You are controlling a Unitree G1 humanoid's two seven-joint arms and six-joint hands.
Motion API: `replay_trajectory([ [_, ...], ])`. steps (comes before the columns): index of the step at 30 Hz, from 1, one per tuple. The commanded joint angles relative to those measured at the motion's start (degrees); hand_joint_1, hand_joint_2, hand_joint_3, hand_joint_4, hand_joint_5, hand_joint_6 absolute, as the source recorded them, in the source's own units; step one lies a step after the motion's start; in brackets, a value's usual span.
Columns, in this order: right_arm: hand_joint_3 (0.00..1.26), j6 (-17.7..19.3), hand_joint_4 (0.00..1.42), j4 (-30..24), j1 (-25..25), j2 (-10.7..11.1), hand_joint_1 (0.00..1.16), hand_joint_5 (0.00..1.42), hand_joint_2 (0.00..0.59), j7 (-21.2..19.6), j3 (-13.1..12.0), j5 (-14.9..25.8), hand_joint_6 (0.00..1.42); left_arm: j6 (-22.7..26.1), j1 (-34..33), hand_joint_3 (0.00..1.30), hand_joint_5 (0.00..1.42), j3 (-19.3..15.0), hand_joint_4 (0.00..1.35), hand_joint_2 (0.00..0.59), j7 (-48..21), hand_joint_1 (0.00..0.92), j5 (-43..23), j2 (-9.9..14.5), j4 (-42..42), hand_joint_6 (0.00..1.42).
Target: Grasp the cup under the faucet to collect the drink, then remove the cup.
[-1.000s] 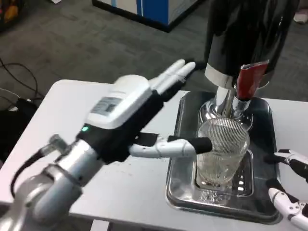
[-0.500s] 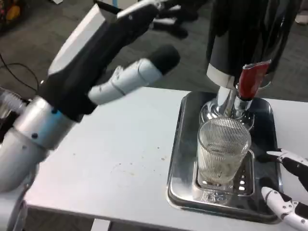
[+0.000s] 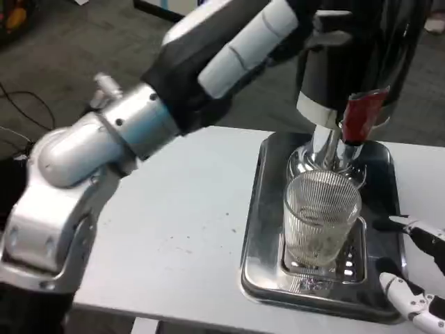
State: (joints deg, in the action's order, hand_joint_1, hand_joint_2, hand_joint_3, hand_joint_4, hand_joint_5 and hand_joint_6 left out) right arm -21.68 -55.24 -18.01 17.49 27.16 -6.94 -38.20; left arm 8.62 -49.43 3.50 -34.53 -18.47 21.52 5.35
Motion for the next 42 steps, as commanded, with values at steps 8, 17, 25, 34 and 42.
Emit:
replay_trajectory([
  [8, 0.12, 0.93, 0.04, -1.05, -2.17, -0.28, 0.34, 0.06, 0.511, -1.78, -3.37, 2.82, 0.0, 0.06, -4.51, 0.16, 0.2, 1.74, 0.1, 0.14, -2.77, 0.0, 2.41, -4.09, -9.56, 0.13],
  [17, 0.0, 1.01, 0.0, -0.22, -2.52, 0.12, 0.15, 0.0, 0.519, -1.77, -5.86, 6.74, 0.0, -0.17, -4.44, 0.16, 0.19, 3.51, 0.1, 0.141, -6.52, 0.0, 3.79, -5.41, -13.87, 0.13],
  [25, 0.0, 1.76, 0.0, 0.35, -3.21, 0.31, 0.13, 0.0, 0.518, -2.43, -6.3, 8.44, 0.0, -1.05, -4.56, 0.16, 0.18, 5.23, 0.1, 0.141, -9.48, 0.0, 6.66, -4.94, -15.88, 0.12],
  [34, 0.0, 1.81, 0.0, 1.08, -3.41, 0.13, 0.05, 0.0, 0.496, -3.04, -6.87, 11.44, 0.0, -3.55, -3.76, 0.16, 0.17, 7.47, 0.09, 0.13, -12.33, 0.0, 10.61, -4.12, -17.21, 0.11],
  [42, 0.0, 1.62, 0.0, 2.0, -2.99, 0.64, 0.01, 0.0, 0.5, -3.43, -6.75, 12.15, 0.0, -6.9, -4.08, 0.15, 0.16, 9.48, 0.09, 0.13, -13.71, 0.0, 13.5, -2.98, -18.65, 0.09],
])
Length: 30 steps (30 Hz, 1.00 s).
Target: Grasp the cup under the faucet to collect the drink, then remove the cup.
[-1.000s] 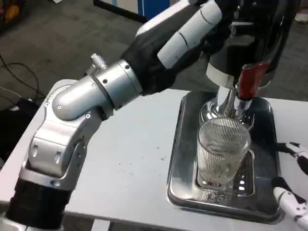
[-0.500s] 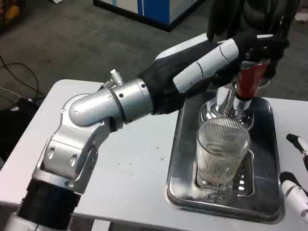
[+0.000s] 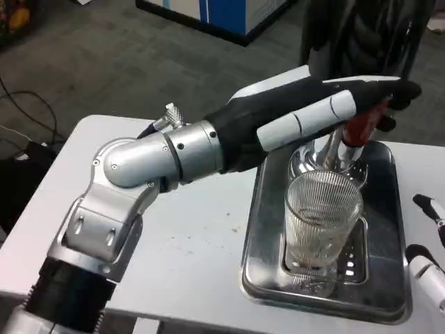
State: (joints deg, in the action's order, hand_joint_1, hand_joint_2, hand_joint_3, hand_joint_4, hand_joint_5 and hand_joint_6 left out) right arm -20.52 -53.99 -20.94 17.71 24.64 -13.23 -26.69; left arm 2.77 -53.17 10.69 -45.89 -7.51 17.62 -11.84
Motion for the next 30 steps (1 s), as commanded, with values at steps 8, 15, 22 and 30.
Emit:
replay_trajectory([
  [8, 0.0, -0.26, 0.0, 1.55, 0.89, 0.59, 0.01, 0.0, 0.5, -0.93, -0.26, 1.24, 0.0, -5.55, -0.8, 0.14, 0.15, 4.15, 0.07, 0.129, -2.58, 0.0, 5.83, 2.63, -2.99, 0.09],
  [15, 0.0, -1.03, 0.0, 2.37, 1.37, 0.25, 0.02, 0.0, 0.499, -0.97, -0.11, 2.92, 0.0, -8.67, -0.69, 0.14, 0.15, 5.13, 0.06, 0.129, -2.58, 0.0, 8.11, 3.73, -3.34, 0.08],
  [22, 0.0, -2.04, 0.0, 2.99, 2.1, 0.27, 0.02, 0.0, 0.499, -1.24, -0.01, 4.66, 0.0, -11.13, -0.68, 0.13, 0.14, 5.98, 0.05, 0.129, -2.44, 0.0, 9.97, 4.48, -3.4, 0.08],
  [30, 0.0, -2.91, 0.0, 3.32, 2.02, 0.29, 0.02, 0.0, 0.499, -1.5, -0.27, 5.9, 0.0, -14.21, -1.15, 0.12, 0.13, 7.53, 0.04, 0.127, -1.77, 0.0, 13.39, 5.07, -3.15, 0.06],
])
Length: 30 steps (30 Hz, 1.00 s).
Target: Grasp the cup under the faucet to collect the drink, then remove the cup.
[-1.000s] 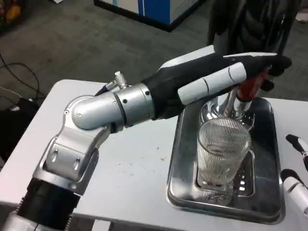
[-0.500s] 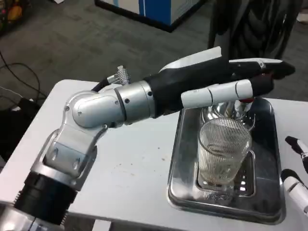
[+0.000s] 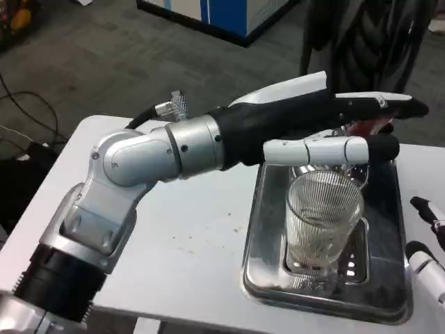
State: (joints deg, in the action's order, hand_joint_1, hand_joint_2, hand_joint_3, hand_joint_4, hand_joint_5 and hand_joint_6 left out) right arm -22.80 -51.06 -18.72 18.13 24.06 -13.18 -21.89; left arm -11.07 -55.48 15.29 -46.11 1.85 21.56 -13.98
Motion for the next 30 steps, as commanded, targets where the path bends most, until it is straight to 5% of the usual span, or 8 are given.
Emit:
replay_trajectory([
  [1, 0.0, -0.7, 0.0, 0.51, -0.27, -0.16, 0.02, 0.0, 0.499, -0.95, -0.38, 1.41, 0.0, -0.64, 1.15, 0.12, 0.13, 3.04, 0.04, 0.127, -1.47, 0.0, 4.34, 1.16, -0.97, 0.06],
  [5, 0.0, -0.52, 0.0, 1.09, -0.42, -0.38, 0.02, 0.0, 0.499, -1.43, -0.79, 3.09, 0.0, -1.65, 1.26, 0.12, 0.12, 3.75, 0.04, 0.126, -0.9, 0.0, 5.27, 1.65, -0.75, 0.06],
  [13, 0.0, 1.85, 0.0, 4.05, -0.92, -1.88, 0.24, 0.0, 0.371, -3.73, -1.1, 7.62, 0.0, -2.22, 1.51, 0.12, 0.11, 3.87, 0.03, 0.125, -0.56, 0.0, 6.16, 1.72, -0.09, 0.06],
  [30, 0.0, 11.3, 0.0, 10.72, -0.31, -4.46, 0.5, 0.0, 0.232, -9.35, 2.89, 10.86, 0.0, -1.87, 2.04, 0.11, 0.11, 3.92, 0.03, 0.124, -0.11, 0.0, 7.18, 1.56, 1.08, 0.06],
])
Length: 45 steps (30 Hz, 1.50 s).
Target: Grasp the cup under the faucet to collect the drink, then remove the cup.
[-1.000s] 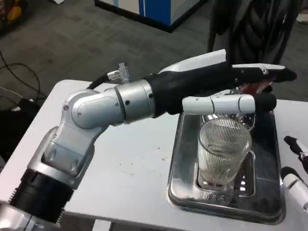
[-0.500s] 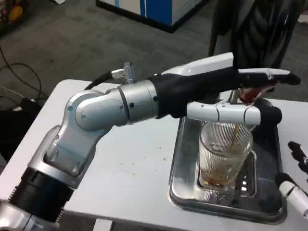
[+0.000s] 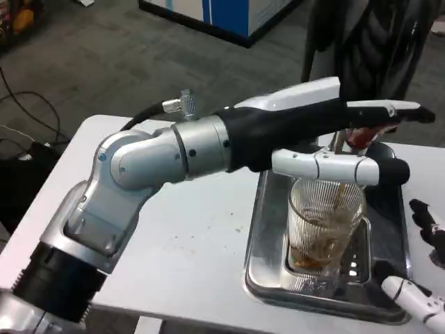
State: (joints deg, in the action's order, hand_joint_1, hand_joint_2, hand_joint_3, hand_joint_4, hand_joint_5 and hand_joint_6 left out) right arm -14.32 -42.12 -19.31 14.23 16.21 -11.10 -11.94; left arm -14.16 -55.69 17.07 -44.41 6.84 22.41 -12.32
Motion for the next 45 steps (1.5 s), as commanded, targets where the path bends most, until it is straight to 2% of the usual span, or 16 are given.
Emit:
replay_trajectory([
  [1, 0.0, 3.49, 0.0, 2.43, 0.42, -0.76, 0.51, 0.0, 0.23, -1.86, 1.11, 1.04, 0.0, 1.19, 2.21, 0.11, 0.11, 2.1, 0.03, 0.124, -1.83, 0.0, 2.21, 0.75, -0.49, 0.06],
  [5, 0.0, 4.97, 0.0, 4.43, 1.19, -1.18, 0.56, 0.0, 0.22, -2.82, 2.24, 1.67, 0.0, 1.25, 2.33, 0.12, 0.11, 1.84, 0.03, 0.124, -1.75, 0.0, 2.23, 0.89, -0.07, 0.06],
  [12, 0.0, 5.12, 0.0, 6.04, 2.55, -2.0, 0.6, 0.0, 0.207, -5.14, 4.53, 0.55, 0.0, 1.19, 2.36, 0.12, 0.11, 1.67, 0.03, 0.124, -1.85, 0.0, 2.24, 1.14, 0.05, 0.06],
  [17, 0.0, 5.18, 0.0, 6.32, 2.76, -1.85, 0.61, 0.0, 0.207, -5.62, 4.97, 0.32, 0.0, 1.05, 2.3, 0.12, 0.1, 1.64, 0.03, 0.124, -2.0, 0.0, 2.21, 1.36, -0.02, 0.06],
  [21, 0.0, 4.93, 0.0, 8.78, 4.53, -3.86, 0.61, 0.0, 0.207, -8.58, 6.29, -0.74, 0.0, 1.11, 2.24, 0.12, 0.1, 1.63, 0.03, 0.124, -2.03, 0.0, 2.2, 1.45, -0.04, 0.06],
  [34, 0.0, 4.73, 0.0, 12.67, 7.51, -5.08, 0.61, 0.0, 0.207, -11.85, 8.47, -2.01, 0.0, 0.67, 2.0, 0.12, 0.1, 1.63, 0.04, 0.124, -2.16, 0.0, 2.13, 1.6, -0.57, 0.06],
  [45, 0.0, 3.5, 0.0, 15.75, 11.55, -6.86, 0.61, 0.0, 0.207, -14.02, 11.44, -3.23, 0.0, 0.33, 2.27, 0.12, 0.1, 1.5, 0.04, 0.131, -2.07, 0.0, 2.15, 2.05, -0.63, 0.06],
])
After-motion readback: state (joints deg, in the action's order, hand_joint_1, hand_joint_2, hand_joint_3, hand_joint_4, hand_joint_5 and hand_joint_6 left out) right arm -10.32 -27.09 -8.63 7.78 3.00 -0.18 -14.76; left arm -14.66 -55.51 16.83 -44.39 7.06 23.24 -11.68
